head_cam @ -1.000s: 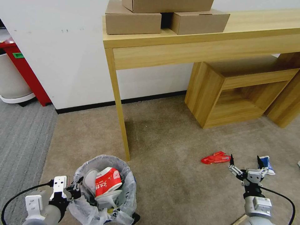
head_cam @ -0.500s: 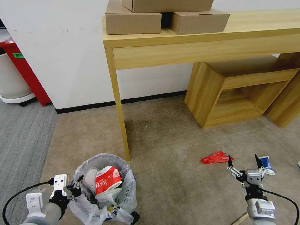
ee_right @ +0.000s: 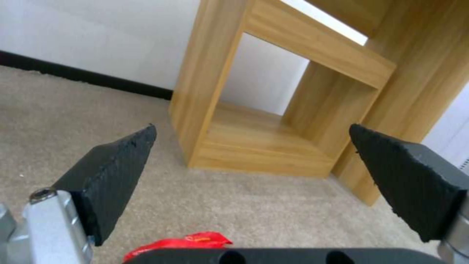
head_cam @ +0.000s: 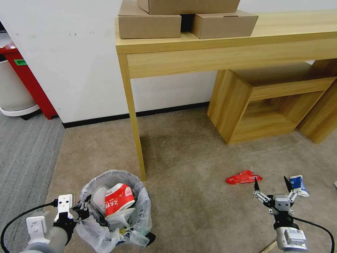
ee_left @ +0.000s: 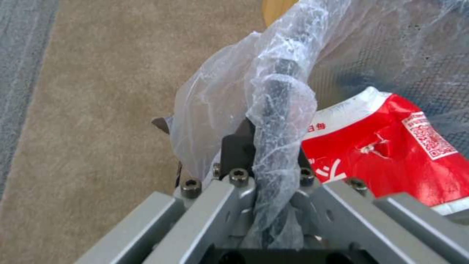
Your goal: Pick up the trash bin and place the garbage on the floor into it.
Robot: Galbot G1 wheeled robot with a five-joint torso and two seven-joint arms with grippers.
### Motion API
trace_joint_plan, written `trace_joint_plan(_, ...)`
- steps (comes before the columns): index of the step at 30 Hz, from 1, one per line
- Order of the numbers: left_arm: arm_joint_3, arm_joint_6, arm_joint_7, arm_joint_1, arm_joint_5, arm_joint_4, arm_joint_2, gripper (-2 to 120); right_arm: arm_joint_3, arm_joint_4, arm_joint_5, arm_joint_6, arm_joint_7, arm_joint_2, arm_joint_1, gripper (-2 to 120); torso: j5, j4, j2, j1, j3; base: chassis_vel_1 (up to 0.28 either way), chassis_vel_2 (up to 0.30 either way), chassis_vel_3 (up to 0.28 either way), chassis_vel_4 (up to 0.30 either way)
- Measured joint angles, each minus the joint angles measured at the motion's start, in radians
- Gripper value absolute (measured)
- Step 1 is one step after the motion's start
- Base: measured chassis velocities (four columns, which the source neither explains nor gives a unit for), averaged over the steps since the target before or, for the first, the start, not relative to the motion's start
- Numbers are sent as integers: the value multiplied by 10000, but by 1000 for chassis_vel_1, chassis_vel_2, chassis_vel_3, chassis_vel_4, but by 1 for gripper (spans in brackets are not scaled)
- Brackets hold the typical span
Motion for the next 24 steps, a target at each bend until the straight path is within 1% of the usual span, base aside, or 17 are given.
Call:
trace_joint_plan(5, 86, -30, 33, 0, 178, 76, -58, 0, -6, -7, -9, 6, 13, -13, -29, 100, -1, 0, 0, 0, 0, -20, -22, -19, -20)
trace_joint_plan(24, 230, -121, 114, 107, 477, 74, -191, 0, -105, -3, -46, -53, 96, -25, -95, 100, 0, -3, 0, 0, 0, -78, -74, -66, -78)
